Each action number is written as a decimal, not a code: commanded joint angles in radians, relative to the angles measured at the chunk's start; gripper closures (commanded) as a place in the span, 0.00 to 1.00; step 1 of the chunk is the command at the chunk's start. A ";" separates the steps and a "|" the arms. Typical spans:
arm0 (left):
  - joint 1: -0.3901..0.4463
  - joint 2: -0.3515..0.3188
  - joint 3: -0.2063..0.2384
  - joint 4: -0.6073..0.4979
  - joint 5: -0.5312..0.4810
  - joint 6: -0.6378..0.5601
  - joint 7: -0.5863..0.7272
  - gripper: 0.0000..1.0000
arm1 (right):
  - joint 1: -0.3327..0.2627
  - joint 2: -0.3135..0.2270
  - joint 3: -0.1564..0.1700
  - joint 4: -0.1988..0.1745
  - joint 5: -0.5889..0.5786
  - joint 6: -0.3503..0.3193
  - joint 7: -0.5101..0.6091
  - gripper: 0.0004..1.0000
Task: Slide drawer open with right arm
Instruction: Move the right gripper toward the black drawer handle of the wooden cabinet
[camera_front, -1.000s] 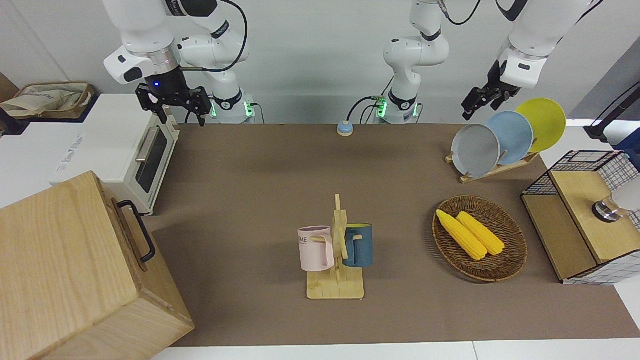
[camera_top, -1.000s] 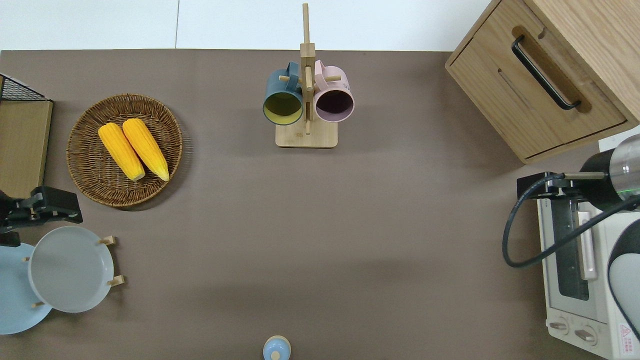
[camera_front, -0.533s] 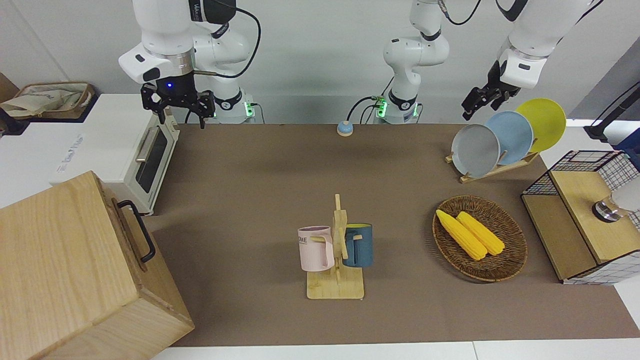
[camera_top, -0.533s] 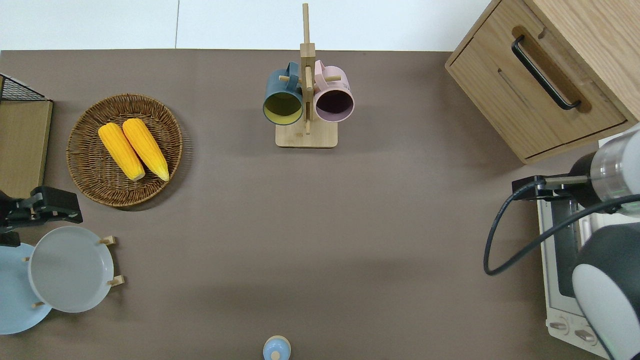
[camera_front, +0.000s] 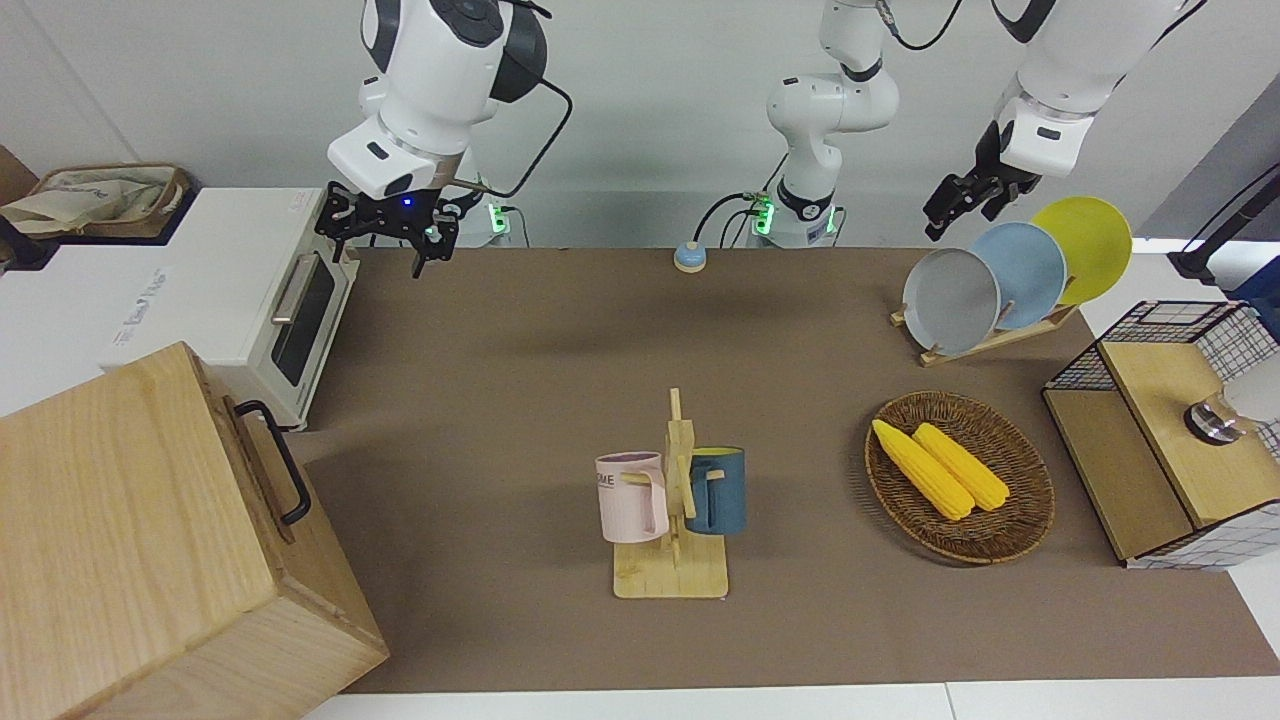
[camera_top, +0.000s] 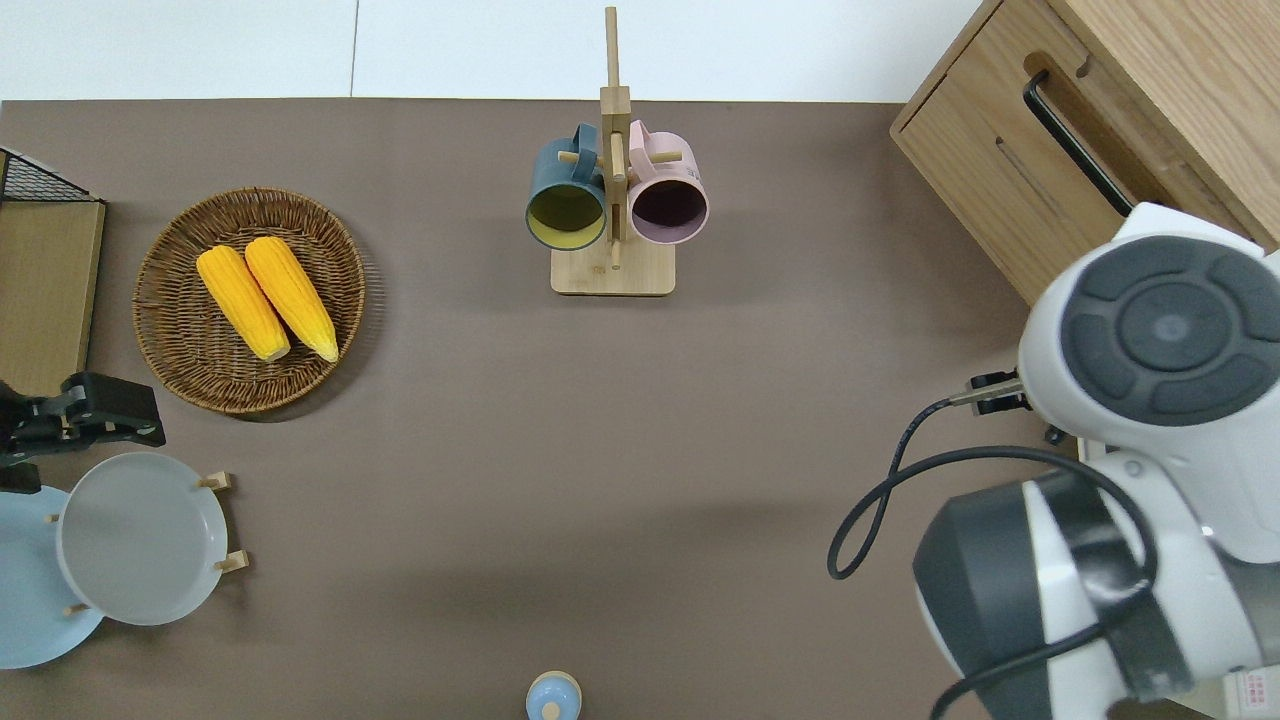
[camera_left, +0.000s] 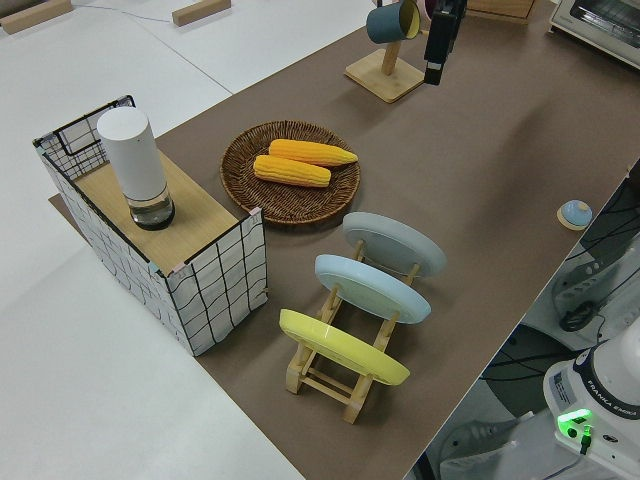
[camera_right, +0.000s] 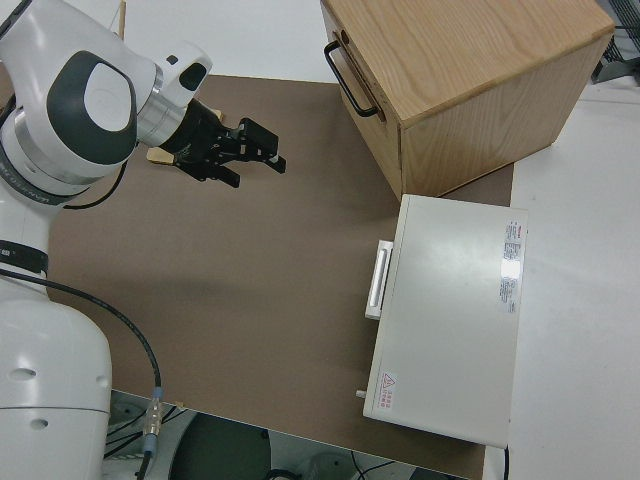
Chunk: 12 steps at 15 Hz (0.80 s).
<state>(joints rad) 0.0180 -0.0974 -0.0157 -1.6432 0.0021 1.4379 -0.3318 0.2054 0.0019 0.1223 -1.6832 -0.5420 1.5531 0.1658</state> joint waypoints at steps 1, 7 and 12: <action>-0.004 -0.008 0.005 0.000 -0.004 -0.002 0.010 0.01 | 0.017 0.046 0.036 -0.018 -0.181 0.012 -0.018 0.02; -0.004 -0.008 0.005 0.000 -0.004 -0.002 0.010 0.01 | 0.071 0.095 0.037 -0.081 -0.420 0.019 -0.037 0.01; -0.004 -0.008 0.005 0.000 -0.004 -0.002 0.010 0.01 | 0.117 0.179 0.037 -0.081 -0.619 0.022 -0.034 0.01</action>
<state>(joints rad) 0.0180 -0.0974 -0.0157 -1.6432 0.0021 1.4379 -0.3318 0.3025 0.1421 0.1611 -1.7582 -1.0720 1.5596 0.1445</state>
